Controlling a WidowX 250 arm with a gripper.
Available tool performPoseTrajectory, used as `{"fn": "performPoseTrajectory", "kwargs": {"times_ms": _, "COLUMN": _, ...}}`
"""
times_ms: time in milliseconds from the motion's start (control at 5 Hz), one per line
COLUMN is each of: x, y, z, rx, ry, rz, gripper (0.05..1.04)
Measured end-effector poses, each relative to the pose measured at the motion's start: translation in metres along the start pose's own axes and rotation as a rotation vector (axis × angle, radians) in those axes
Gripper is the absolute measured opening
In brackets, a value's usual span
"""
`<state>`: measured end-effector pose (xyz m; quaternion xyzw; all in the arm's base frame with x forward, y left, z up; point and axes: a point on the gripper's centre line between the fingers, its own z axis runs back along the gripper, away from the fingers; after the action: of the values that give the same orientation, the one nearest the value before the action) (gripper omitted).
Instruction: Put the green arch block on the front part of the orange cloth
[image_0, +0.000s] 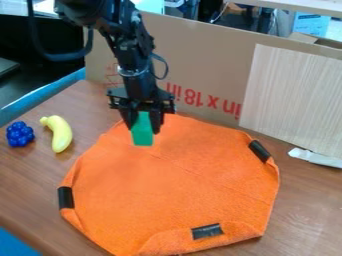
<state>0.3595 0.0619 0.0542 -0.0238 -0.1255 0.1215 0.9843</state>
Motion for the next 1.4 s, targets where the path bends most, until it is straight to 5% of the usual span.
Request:
{"fn": "performPoseTrajectory", "kwargs": {"times_ms": 200, "x": -0.017, "y": -0.022, "z": 0.011, "rx": -0.077, "ry": -0.043, "rz": -0.242, "gripper": 0.577}}
{"fn": "performPoseTrajectory", "kwargs": {"times_ms": 400, "x": -0.040, "y": -0.035, "z": 0.007, "rx": -0.160, "ry": -0.026, "rz": -0.464, "gripper": 0.577}}
{"fn": "performPoseTrajectory", "kwargs": {"times_ms": 600, "x": -0.069, "y": -0.049, "z": -0.001, "rx": -0.192, "ry": -0.012, "rz": -0.669, "gripper": 0.576}}
{"fn": "performPoseTrajectory", "kwargs": {"times_ms": 1000, "x": -0.111, "y": -0.065, "z": -0.013, "rx": -0.169, "ry": 0.016, "rz": -0.783, "gripper": 0.577}}
{"fn": "performPoseTrajectory", "kwargs": {"times_ms": 1200, "x": -0.111, "y": -0.068, "z": -0.014, "rx": -0.153, "ry": 0.004, "rz": -0.800, "gripper": 0.623}}
{"fn": "performPoseTrajectory", "kwargs": {"times_ms": 1400, "x": -0.109, "y": -0.067, "z": -0.017, "rx": -0.096, "ry": 0.022, "rz": -0.832, "gripper": 0.907}}
